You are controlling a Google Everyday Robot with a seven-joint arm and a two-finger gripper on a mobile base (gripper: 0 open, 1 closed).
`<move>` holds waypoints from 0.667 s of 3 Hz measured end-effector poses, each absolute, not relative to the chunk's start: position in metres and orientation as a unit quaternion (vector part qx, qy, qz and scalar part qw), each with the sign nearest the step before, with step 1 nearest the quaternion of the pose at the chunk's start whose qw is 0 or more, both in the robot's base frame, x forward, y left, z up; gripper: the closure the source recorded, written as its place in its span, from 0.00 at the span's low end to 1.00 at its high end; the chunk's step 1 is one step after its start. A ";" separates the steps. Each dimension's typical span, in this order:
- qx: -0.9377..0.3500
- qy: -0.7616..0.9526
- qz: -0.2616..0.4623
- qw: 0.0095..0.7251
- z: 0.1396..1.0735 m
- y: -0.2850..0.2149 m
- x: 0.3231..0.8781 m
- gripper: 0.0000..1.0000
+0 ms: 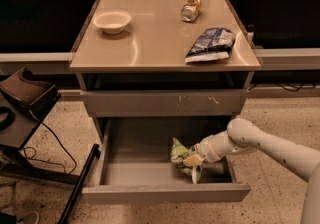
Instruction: Place green jalapeno chip bag into middle drawer
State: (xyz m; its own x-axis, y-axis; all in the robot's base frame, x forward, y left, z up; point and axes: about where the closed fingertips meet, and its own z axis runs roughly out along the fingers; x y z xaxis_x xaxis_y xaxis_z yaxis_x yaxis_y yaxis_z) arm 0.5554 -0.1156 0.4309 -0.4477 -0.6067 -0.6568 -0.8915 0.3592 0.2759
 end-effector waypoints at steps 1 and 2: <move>-0.461 0.800 0.301 0.240 0.415 -0.125 0.556 1.00; -0.461 0.800 0.300 0.240 0.415 -0.125 0.557 0.81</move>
Offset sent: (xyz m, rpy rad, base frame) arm 0.0006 -0.0079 -0.0133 -0.0050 -0.0130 -0.0323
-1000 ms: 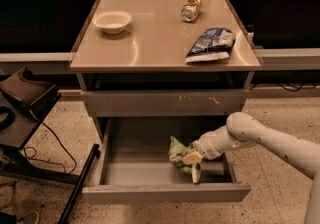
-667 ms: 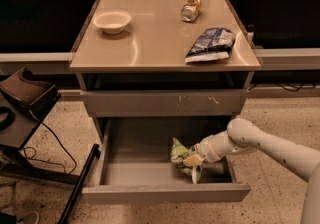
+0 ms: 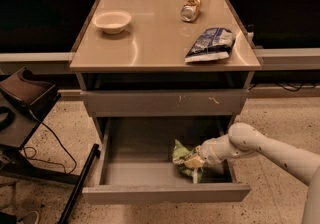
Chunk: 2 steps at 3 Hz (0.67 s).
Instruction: Place green jalapeno chip bag into middle drawer
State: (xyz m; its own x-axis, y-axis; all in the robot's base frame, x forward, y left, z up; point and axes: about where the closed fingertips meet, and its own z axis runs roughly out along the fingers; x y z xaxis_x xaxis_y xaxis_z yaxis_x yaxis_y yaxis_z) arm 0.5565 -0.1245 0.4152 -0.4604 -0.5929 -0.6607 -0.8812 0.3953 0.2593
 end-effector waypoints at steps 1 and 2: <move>-0.461 0.800 0.300 0.240 0.415 -0.125 0.556 0.58; -0.461 0.800 0.300 0.240 0.415 -0.124 0.556 0.34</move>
Offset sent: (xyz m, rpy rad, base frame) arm 0.0000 0.0000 0.0000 0.0000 0.0000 0.0000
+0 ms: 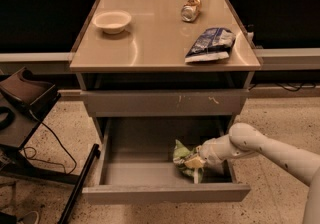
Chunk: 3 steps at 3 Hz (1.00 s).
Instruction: Place green jalapeno chip bag into middle drawer
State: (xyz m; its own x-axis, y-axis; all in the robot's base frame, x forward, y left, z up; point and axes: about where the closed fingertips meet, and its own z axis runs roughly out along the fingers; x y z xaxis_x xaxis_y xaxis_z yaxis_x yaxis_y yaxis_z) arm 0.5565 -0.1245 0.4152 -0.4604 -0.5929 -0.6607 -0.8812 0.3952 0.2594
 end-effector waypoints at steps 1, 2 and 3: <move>-0.461 0.800 0.300 0.240 0.415 -0.124 0.556 0.11; -0.461 0.800 0.300 0.240 0.415 -0.124 0.556 0.00; -0.461 0.800 0.300 0.240 0.415 -0.124 0.556 0.00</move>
Offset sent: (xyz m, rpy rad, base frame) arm 0.0000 0.0000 0.0000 0.0000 0.0000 0.0000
